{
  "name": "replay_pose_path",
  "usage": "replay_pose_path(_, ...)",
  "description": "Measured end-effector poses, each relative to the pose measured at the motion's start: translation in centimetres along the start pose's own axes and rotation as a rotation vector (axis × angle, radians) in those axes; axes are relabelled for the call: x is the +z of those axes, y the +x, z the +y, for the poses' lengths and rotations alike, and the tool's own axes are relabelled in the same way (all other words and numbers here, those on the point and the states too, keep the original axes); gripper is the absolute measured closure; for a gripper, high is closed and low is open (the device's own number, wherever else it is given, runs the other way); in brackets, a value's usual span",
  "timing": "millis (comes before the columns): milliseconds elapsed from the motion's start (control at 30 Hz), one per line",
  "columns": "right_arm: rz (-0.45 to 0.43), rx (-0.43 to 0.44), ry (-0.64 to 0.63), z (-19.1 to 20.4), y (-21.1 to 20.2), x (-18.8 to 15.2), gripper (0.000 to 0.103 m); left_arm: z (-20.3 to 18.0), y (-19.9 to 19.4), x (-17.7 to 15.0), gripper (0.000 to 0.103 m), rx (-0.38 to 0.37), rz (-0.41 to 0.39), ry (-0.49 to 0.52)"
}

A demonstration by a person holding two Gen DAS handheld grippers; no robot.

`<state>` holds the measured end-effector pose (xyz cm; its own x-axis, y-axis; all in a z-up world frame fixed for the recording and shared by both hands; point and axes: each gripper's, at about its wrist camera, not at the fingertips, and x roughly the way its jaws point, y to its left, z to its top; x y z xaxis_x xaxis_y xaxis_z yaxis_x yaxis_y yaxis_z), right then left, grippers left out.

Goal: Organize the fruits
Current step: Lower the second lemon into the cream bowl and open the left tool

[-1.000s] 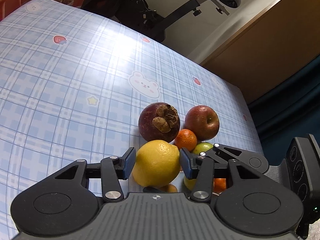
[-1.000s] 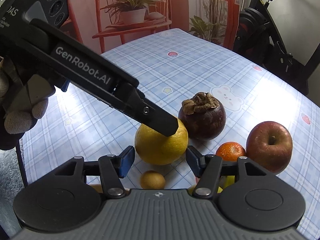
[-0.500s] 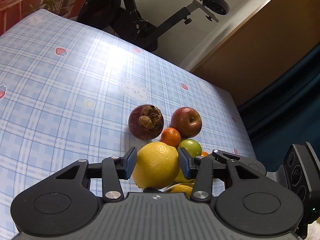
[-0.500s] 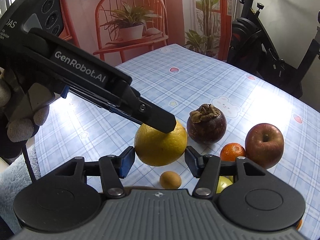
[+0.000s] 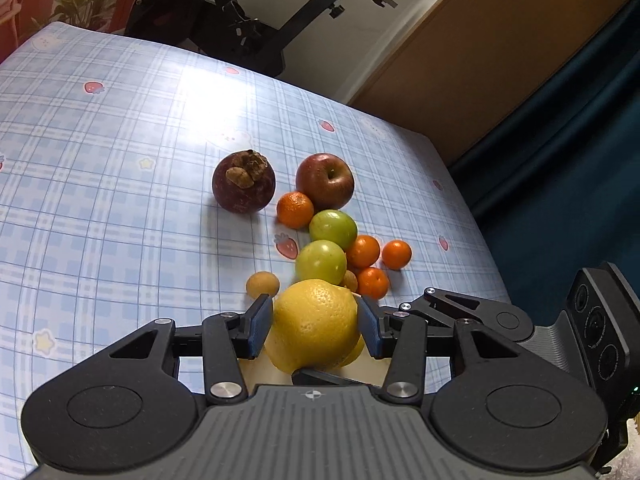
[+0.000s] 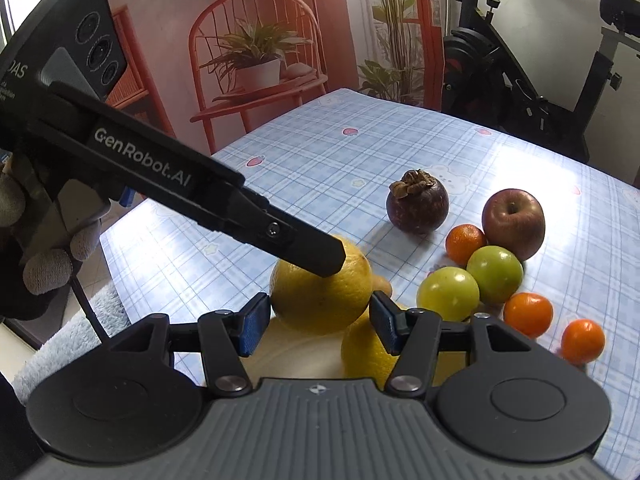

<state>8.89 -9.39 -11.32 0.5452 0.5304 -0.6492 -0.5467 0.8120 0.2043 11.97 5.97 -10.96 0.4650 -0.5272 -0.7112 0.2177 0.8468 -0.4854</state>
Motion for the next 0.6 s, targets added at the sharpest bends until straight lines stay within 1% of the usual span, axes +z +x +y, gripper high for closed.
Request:
replay_pose_path(267,-0.014,0.013,0.010,1.3,-1.8,-0.8,0.045,-1.3,-1.3,-1.2,0.054,0.017,0.005,0.043)
replay_pose_path(433,0.029,0.024,0.013,2.0,-1.5,-1.8,0.045,-0.9,-0.8,-2.3,0.054,0.024,0.036,0.038)
replay_pose_path(600,0.079,0.038,0.058,1.2,-0.3,-2.4,0.045,-0.2,0.7,-2.8,0.054,0.038,0.070,0.031)
